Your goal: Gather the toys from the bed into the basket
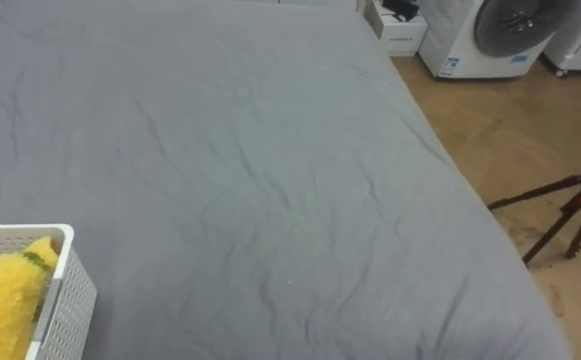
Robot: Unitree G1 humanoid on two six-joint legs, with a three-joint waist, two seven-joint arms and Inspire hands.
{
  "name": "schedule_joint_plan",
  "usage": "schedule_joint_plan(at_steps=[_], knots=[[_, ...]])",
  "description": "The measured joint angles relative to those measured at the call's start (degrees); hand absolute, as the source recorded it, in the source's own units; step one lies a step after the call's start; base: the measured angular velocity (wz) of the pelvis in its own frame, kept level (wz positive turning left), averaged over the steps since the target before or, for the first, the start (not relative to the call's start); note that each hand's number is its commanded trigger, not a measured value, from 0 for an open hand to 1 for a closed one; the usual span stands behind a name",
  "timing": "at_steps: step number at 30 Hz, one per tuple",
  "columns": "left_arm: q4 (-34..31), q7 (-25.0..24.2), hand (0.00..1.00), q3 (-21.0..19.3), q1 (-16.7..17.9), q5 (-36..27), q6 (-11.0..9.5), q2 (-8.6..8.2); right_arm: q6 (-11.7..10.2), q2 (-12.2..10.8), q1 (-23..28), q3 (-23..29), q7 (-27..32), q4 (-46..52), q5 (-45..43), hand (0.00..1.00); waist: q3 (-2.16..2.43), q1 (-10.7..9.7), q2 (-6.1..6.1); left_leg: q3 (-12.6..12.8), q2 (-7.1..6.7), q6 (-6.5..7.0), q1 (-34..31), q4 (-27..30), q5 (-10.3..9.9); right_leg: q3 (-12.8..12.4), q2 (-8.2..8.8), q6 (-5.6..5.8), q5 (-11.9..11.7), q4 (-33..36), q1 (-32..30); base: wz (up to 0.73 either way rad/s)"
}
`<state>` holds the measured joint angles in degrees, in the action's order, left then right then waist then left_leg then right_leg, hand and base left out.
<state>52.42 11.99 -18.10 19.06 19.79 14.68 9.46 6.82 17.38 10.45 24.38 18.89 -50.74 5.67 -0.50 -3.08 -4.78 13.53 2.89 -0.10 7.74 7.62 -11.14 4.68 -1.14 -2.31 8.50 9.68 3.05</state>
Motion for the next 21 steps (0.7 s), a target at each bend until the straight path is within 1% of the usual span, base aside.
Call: schedule_joint_plan(at_steps=[1, 4, 5, 6, 8, 10, 11, 12, 14, 16, 17, 19, 20, 21], knots=[[0.0, 0.0, 0.00, 0.0, 0.0, 0.0, 0.0, 0.00, -0.5, -0.7, 0.0, -0.1, -0.3, -3.4, 0.0, 0.00, -0.01, 0.0, 0.17, 0.0, 0.00, -0.01, 0.1, -0.1, 0.0, 0.1, 0.01, -0.03, 0.0, 0.0, 0.1, 0.00], [0.6, 0.4, 0.00, 0.1, 0.2, 0.0, -0.4, -0.15, -1.1, -2.2, 0.3, -0.8, -1.1, -9.0, 0.8, 0.00, -0.17, 0.2, 0.72, 0.1, -0.01, -0.04, 0.6, -0.2, 0.0, 0.1, -0.01, -0.09, 0.1, 0.0, 0.5, 0.00], [0.6, 0.4, 0.00, 0.3, 0.4, 0.0, -0.5, -0.22, -1.1, -2.9, 0.5, -1.8, -1.7, -11.3, 0.7, 0.00, -0.10, 0.2, 0.82, 0.1, -0.01, -0.11, 0.9, -0.2, -0.1, 0.1, -0.01, -0.12, 0.2, 0.0, 0.8, 0.00], [0.7, 0.4, 0.00, 0.2, 0.5, 0.2, -0.5, -0.37, -1.0, -3.3, 1.0, -3.6, -2.6, -13.3, 0.6, 0.00, 0.11, 0.3, 1.06, 0.0, -0.02, -0.14, 1.0, -0.2, -0.1, 0.1, 0.01, -0.19, 0.3, 0.1, 0.9, 0.00], [1.2, 0.4, 0.00, 0.2, 0.4, 1.3, -0.5, -0.77, -0.9, -4.2, 1.0, -5.3, -3.9, -16.4, 0.5, 0.00, 0.21, 0.3, 1.25, 0.0, -0.04, -0.14, 1.0, -0.2, -0.1, 0.1, 0.05, -0.18, 0.4, 0.2, 1.1, 0.00], [2.8, 0.4, 0.00, 0.3, 0.2, 2.5, -1.0, -1.46, -0.2, -5.0, 1.0, -8.1, -5.4, -20.0, 0.0, 0.00, 0.34, 0.6, 1.49, 0.1, -0.05, -0.18, 1.8, -0.2, -0.2, 0.0, 0.05, -0.20, 0.5, 0.4, 1.5, -0.02], [2.8, 0.4, 0.00, 0.3, 0.2, 2.5, -1.0, -1.64, 0.2, -5.2, 1.0, -8.9, -5.9, -20.7, -0.2, 0.00, 0.27, 0.6, 1.46, 0.2, -0.05, -0.19, 1.9, -0.2, -0.2, 0.0, 0.05, -0.20, 0.5, 0.4, 1.7, 0.00], [2.9, 0.4, 0.00, 0.2, 0.1, 2.5, -1.0, -1.93, 0.9, -5.8, 1.0, -9.9, -7.0, -21.9, -1.0, 0.00, 0.36, 0.6, 1.62, 0.0, -0.05, -0.20, 2.0, -0.2, -0.2, 0.0, 0.06, -0.21, 0.6, 0.3, 1.9, 0.00], [3.3, 0.4, 0.00, 0.2, 0.0, 2.4, -1.0, -2.18, 1.3, -6.4, 0.9, -10.4, -8.8, -22.9, -2.8, 0.00, 0.37, 0.8, 1.63, -0.1, -0.07, -0.18, 2.1, -0.2, -0.2, 0.1, 0.09, -0.25, 0.6, 0.3, 2.0, -0.02], [3.8, 0.4, 0.00, 0.3, -0.3, 2.5, -1.0, -2.39, 2.7, -6.7, 0.8, -13.3, -11.5, -23.3, -5.0, 0.00, 0.52, 1.3, 2.11, -0.2, -0.11, -0.17, 2.0, -0.2, -0.3, 0.2, 0.11, -0.28, 0.6, 0.3, 1.9, -0.04], [4.0, 0.5, 0.00, 0.3, -0.5, 2.4, -1.0, -2.41, 2.9, -6.7, 0.7, -14.2, -12.2, -23.7, -5.4, 0.00, 0.58, 1.4, 2.24, -0.2, -0.12, -0.17, 2.0, -0.2, -0.3, 0.3, 0.11, -0.28, 0.6, 0.3, 1.9, 0.00], [4.9, 1.2, 0.00, 1.5, -1.1, 2.4, -1.0, -2.67, 4.1, -6.9, 0.2, -17.1, -14.6, -25.6, -7.5, 0.00, 0.96, 1.8, 2.92, -0.3, -0.16, -0.16, 2.0, -0.1, -0.3, 0.4, 0.13, -0.29, 0.6, 0.3, 2.0, 0.00], [5.1, 1.2, 0.00, 1.5, -1.2, 2.4, -1.0, -2.89, 4.5, -7.0, 0.0, -17.6, -15.0, -25.7, -8.2, 0.00, 0.91, 1.8, 2.91, -0.3, -0.18, -0.16, 2.0, -0.1, -0.3, 0.4, 0.15, -0.29, 0.6, 0.3, 2.0, 0.05], [5.1, 1.2, 0.00, 1.5, -1.3, 2.4, -1.0, -3.45, 5.2, -7.2, -0.2, -18.3, -15.9, -26.1, -8.9, 0.00, 0.90, 1.8, 3.16, -0.6, -0.23, -0.16, 2.0, -0.1, -0.3, 0.4, 0.16, -0.30, 0.6, 0.3, 2.1, 0.04]])
